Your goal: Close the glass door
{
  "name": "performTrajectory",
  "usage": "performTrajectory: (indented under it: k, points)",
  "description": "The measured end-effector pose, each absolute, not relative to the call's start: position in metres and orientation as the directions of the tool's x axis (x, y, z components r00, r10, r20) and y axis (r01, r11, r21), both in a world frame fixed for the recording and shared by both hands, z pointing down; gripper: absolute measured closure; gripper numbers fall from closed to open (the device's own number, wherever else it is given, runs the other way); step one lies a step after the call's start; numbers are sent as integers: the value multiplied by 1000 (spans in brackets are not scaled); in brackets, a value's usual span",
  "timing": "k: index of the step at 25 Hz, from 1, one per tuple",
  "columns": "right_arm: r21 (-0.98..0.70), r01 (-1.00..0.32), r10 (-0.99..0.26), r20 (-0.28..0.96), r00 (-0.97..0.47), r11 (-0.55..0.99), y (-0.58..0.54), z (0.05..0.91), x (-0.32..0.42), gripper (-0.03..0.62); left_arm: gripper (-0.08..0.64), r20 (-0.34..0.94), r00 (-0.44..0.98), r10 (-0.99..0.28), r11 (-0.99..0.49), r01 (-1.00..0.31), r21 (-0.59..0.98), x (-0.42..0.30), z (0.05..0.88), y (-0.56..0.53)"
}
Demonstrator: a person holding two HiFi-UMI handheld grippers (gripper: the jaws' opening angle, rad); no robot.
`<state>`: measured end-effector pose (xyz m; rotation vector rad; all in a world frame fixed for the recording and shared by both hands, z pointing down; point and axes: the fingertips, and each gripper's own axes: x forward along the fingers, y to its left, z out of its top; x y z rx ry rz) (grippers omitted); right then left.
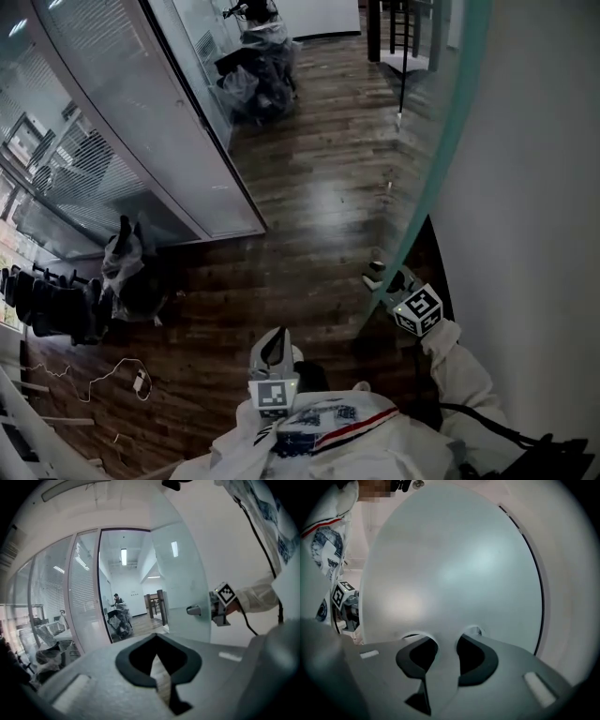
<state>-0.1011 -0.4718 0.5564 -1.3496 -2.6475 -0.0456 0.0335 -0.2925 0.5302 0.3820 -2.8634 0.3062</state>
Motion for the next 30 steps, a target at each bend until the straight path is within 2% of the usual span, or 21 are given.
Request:
performTrajectory:
  k: [9, 17, 30]
  points:
    - [-51, 781, 774, 185, -605, 623, -438, 559, -110, 474, 558, 188, -928, -322, 918, -355, -178, -54, 523, -246]
    - [-46, 759, 752, 182, -633, 650, -399, 560, -128, 472, 558, 198, -916, -349, 912, -380, -152, -89, 533, -215]
    - [-46, 714, 709, 184, -681, 698, -323, 551, -173, 474, 558, 209, -934, -289, 940, -318, -124, -116, 534, -119]
